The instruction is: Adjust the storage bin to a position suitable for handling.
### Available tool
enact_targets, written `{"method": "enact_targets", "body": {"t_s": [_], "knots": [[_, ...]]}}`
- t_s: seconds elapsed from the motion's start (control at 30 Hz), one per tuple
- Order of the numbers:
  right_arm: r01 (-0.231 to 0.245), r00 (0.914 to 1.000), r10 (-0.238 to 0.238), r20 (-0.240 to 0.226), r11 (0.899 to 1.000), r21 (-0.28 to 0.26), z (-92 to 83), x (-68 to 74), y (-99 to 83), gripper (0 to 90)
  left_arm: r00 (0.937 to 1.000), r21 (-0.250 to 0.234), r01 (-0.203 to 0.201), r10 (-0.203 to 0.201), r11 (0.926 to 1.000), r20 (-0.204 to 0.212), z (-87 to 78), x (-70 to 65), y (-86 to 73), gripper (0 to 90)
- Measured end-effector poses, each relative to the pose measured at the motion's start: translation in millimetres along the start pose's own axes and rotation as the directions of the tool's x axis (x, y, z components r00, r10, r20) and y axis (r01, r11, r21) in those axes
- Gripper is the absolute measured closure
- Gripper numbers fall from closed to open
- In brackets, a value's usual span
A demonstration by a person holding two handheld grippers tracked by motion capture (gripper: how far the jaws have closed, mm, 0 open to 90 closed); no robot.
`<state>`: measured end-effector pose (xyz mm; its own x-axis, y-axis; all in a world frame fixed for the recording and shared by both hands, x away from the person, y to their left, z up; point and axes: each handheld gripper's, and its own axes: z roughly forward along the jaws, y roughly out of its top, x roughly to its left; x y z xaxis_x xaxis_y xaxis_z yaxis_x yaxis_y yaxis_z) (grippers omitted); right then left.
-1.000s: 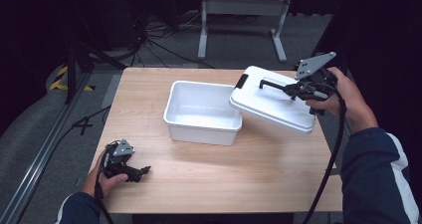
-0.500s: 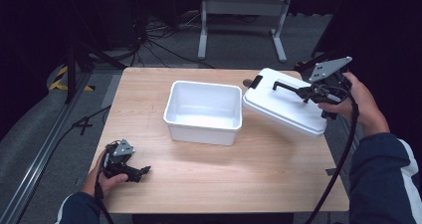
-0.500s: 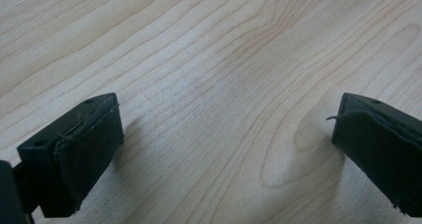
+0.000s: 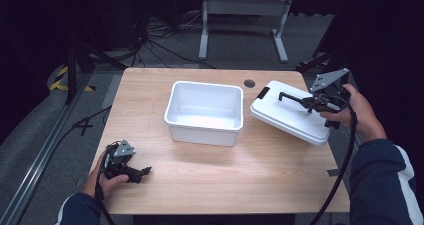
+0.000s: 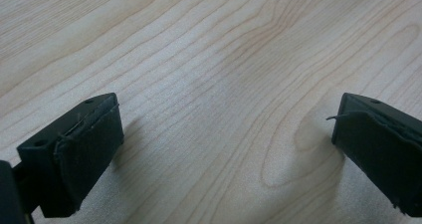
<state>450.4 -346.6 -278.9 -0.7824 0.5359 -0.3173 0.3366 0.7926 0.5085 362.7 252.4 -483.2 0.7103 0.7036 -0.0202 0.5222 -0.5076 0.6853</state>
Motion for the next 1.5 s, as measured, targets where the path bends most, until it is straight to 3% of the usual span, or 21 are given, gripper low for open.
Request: {"method": "enact_targets", "body": {"t_s": [0.17,0.63,0.93,1.3,1.37,1.4,1.5], "knots": [[-0.001,1.0000,0.002,-0.008,0.999,0.035,14.9,2.4,-7.5,85.0,1.0000,0.000,0.002,-0.002,1.0000,-0.001,0.0,-0.1,0.0,0.2],[-0.034,0.9981,0.037,-0.049,0.997,0.067,59.4,12.8,-19.7,84.9,1.0000,0.000,0.002,-0.002,1.0000,-0.001,0.0,-0.2,-0.1,0.2],[-0.043,0.9969,0.047,-0.063,0.997,0.067,75.0,19.8,-28.4,84.9,1.0000,0.001,0.000,0.000,1.0000,0.001,0.0,0.2,0.1,0.1],[-0.053,0.9950,0.062,-0.079,0.993,0.103,90.5,28.1,-45.2,83.5,1.0000,0.000,-0.001,0.001,1.0000,-0.001,0.0,0.3,0.1,0.1],[-0.074,0.9923,0.082,-0.093,0.994,0.087,90.9,28.9,-47.8,79.9,1.0000,0.000,-0.001,0.001,1.0000,-0.001,0.0,0.3,0.1,0.1],[-0.088,0.9929,0.093,-0.074,0.993,0.074,89.6,29.1,-49.2,76.2,1.0000,0.001,0.001,-0.001,1.0000,0.000,-0.1,0.1,0.1,0.1],[-0.094,0.9923,0.098,-0.075,0.994,0.059,87.2,29.9,-50.0,75.0,1.0000,0.000,-0.001,0.001,1.0000,-0.001,0.0,0.3,0.1,0.1]]}}
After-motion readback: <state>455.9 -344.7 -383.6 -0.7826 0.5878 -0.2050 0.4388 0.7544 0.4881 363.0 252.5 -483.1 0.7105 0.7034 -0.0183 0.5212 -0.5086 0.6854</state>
